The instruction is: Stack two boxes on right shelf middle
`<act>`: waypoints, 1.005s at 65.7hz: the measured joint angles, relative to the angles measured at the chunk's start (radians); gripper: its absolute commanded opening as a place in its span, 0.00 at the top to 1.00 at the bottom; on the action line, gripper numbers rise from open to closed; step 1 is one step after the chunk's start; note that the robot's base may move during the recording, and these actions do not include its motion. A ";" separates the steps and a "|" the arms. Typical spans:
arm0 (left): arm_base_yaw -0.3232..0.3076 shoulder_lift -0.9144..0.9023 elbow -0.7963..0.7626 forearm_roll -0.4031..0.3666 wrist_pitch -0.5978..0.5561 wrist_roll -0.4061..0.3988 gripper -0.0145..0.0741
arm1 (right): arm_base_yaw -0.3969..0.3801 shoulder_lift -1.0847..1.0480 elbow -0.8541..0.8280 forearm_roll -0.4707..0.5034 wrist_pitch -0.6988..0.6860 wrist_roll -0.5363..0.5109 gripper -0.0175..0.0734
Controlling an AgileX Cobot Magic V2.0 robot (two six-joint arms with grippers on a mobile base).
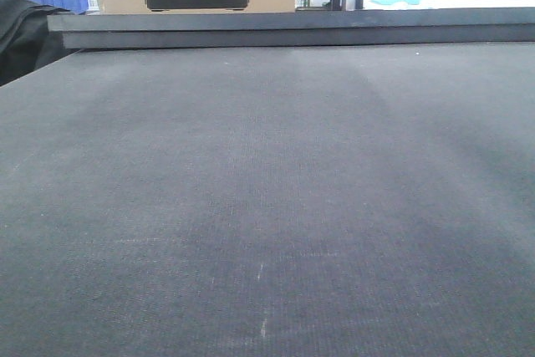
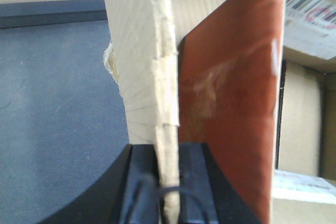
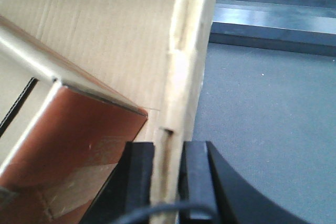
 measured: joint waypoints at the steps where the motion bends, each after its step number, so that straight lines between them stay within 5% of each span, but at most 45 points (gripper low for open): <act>1: 0.000 0.000 0.000 0.000 0.000 0.000 0.96 | 0.000 0.000 0.000 0.000 0.000 0.000 0.98; 66: 0.000 0.000 0.000 0.000 0.000 0.000 0.96 | 0.000 0.000 0.000 0.000 0.000 0.000 0.98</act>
